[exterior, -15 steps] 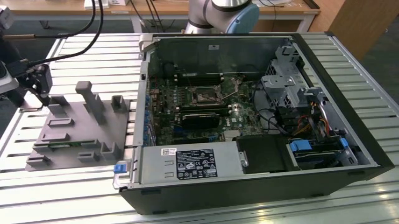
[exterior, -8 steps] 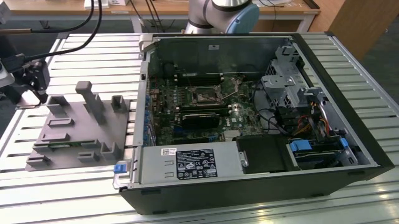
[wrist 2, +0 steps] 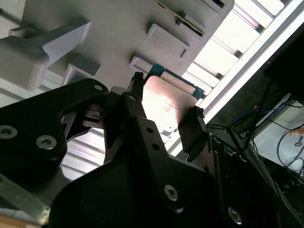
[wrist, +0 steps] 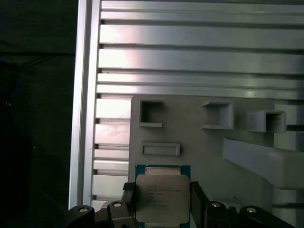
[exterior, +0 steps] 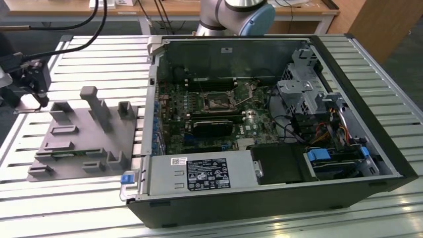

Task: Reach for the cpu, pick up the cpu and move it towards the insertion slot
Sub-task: 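Pick up the cpu and move it towards the insertion slot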

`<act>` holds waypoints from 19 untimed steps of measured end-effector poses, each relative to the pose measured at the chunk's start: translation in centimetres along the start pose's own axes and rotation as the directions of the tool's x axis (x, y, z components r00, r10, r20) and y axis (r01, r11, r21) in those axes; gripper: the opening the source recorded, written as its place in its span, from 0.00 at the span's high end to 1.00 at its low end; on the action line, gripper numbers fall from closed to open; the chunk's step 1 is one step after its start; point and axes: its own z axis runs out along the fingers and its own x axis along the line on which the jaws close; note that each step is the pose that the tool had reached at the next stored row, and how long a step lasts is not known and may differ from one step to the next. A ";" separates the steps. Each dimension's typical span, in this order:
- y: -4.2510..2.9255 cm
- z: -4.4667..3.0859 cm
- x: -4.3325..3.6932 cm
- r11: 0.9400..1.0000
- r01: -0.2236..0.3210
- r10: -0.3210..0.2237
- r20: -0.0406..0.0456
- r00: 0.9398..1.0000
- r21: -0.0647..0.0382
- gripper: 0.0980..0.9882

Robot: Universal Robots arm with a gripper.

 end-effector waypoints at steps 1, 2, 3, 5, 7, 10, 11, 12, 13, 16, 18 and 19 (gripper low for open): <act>0.01 -0.11 0.00 1.000 0.000 0.000 0.000 1.000 0.000 0.50; 0.01 -0.22 0.01 1.000 0.000 0.000 0.000 1.000 0.000 0.50; 0.02 -0.35 0.01 1.000 0.000 0.000 0.000 1.000 0.000 0.50; 0.04 -0.61 0.01 1.000 0.000 0.000 0.000 1.000 0.000 0.50; 0.06 -0.84 0.02 1.000 0.000 0.000 0.000 1.000 0.000 0.50; 0.10 -1.18 0.03 1.000 0.000 0.000 0.000 1.000 0.000 0.50; 0.11 -1.29 0.03 1.000 0.000 0.000 0.000 1.000 0.000 0.50; 0.12 -1.40 0.03 1.000 0.000 0.000 0.000 1.000 0.000 0.50; 0.12 -1.49 0.03 1.000 0.000 0.000 0.000 1.000 0.000 0.50; 0.14 -1.73 0.04 1.000 0.000 0.000 0.000 1.000 0.000 0.50; 0.17 -1.89 0.04 1.000 0.000 0.000 0.000 1.000 0.000 0.50; 0.17 -1.95 0.04 1.000 0.000 0.000 0.000 1.000 0.000 0.50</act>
